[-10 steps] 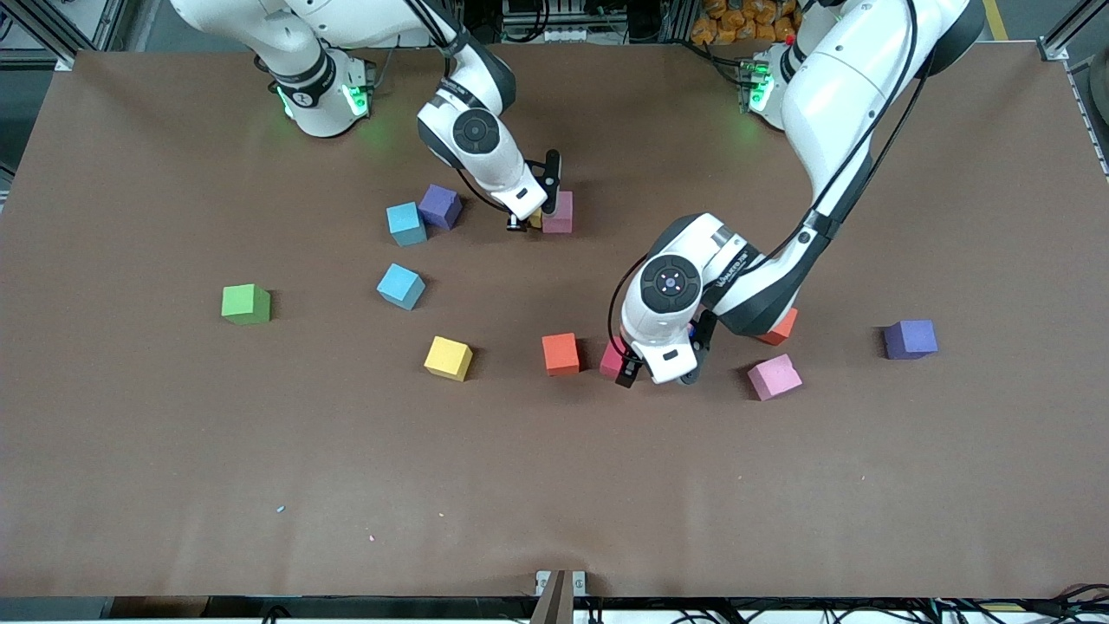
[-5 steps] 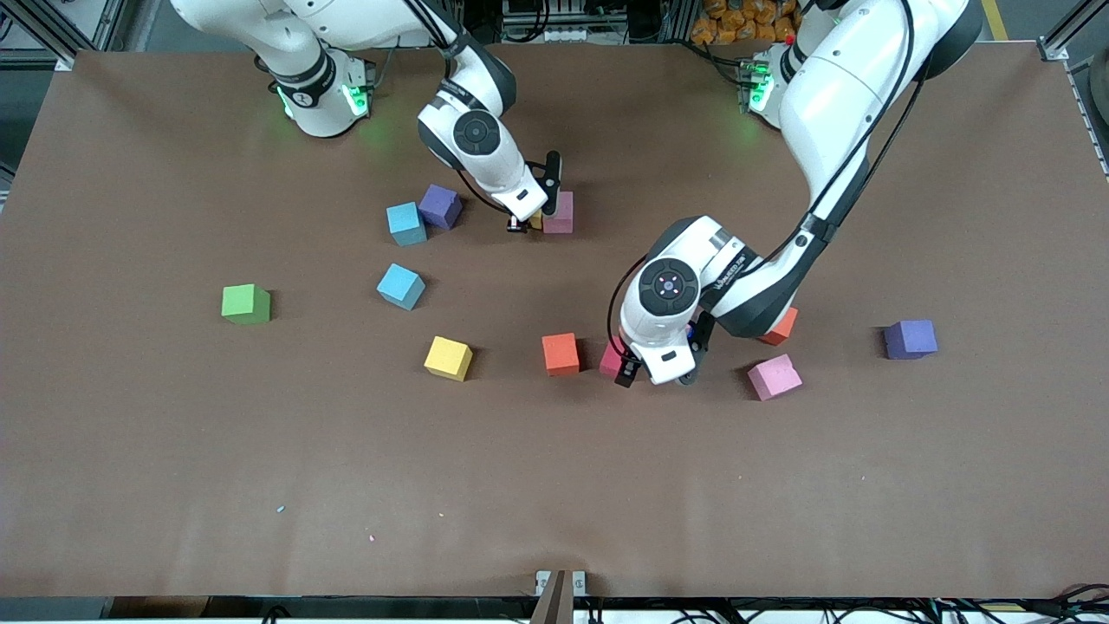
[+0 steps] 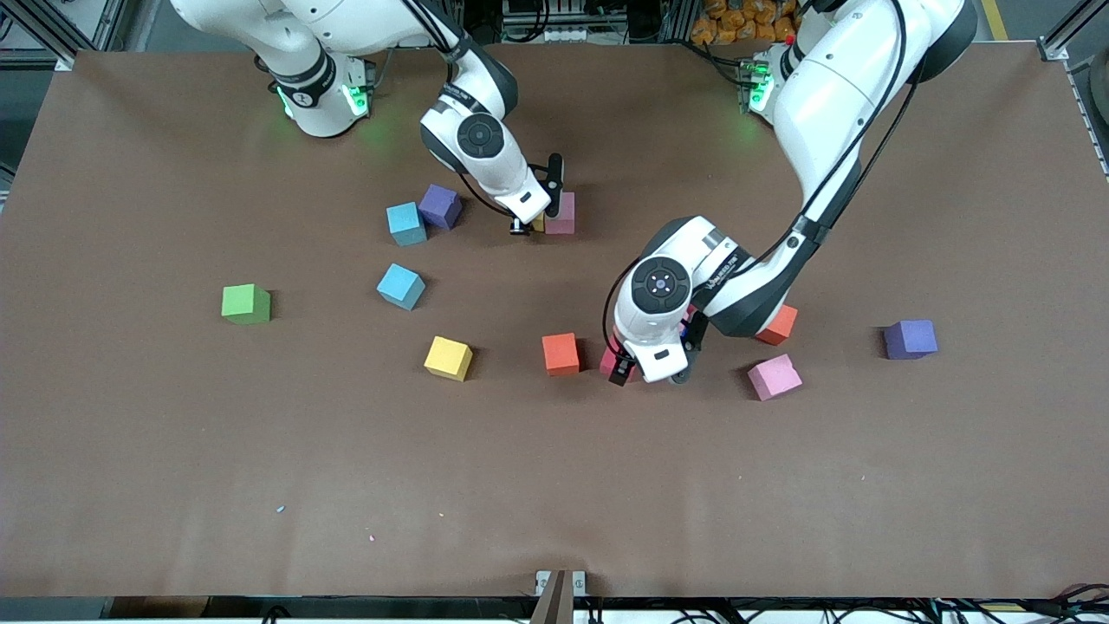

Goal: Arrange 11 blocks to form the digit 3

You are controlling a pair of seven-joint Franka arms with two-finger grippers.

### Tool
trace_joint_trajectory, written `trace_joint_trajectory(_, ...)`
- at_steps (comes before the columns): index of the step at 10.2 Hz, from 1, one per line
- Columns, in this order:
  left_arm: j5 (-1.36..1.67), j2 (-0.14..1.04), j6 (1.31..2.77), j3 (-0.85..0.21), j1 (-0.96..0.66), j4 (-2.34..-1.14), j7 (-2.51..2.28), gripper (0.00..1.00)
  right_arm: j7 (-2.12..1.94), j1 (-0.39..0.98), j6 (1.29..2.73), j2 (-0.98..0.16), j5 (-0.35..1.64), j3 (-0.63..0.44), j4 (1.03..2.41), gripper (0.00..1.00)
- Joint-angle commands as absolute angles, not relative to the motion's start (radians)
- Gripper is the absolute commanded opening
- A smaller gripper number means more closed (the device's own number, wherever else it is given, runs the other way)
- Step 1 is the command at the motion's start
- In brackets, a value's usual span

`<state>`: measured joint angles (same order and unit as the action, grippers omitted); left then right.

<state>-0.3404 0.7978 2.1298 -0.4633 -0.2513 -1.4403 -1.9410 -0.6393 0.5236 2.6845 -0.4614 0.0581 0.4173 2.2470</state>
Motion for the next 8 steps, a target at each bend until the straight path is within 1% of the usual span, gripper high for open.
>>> trace_joint_trajectory(1,-0.367,0.822,2.161,-0.454,-0.264,-1.416,-1.95,1.0,-0.617,0.531,2.678,-0.479,0.038,0.411,2.226,0.0)
trace_joint_trajectory(3,-0.364,0.827,2.163,-0.437,-0.265,-1.416,-1.948,1.0,-0.618,0.526,2.678,-0.482,0.038,0.413,2.223,0.08)
trace_joint_trajectory(5,-0.364,0.828,2.163,-0.437,-0.265,-1.416,-1.948,1.0,-0.618,0.523,2.678,-0.482,0.037,0.413,2.223,0.1)
trace_joint_trajectory(6,-0.364,0.83,2.166,-0.437,-0.267,-1.416,-1.948,1.0,-0.618,0.522,2.678,-0.482,0.037,0.411,2.223,0.24)
trace_joint_trajectory(7,-0.364,0.83,2.169,-0.437,-0.267,-1.416,-1.95,1.0,-0.618,0.52,2.678,-0.482,0.037,0.411,2.223,0.5)
trace_joint_trajectory(8,-0.365,0.831,2.171,-0.437,-0.267,-1.417,-1.951,1.0,-0.63,0.515,2.677,-0.482,0.029,0.411,2.223,0.99)
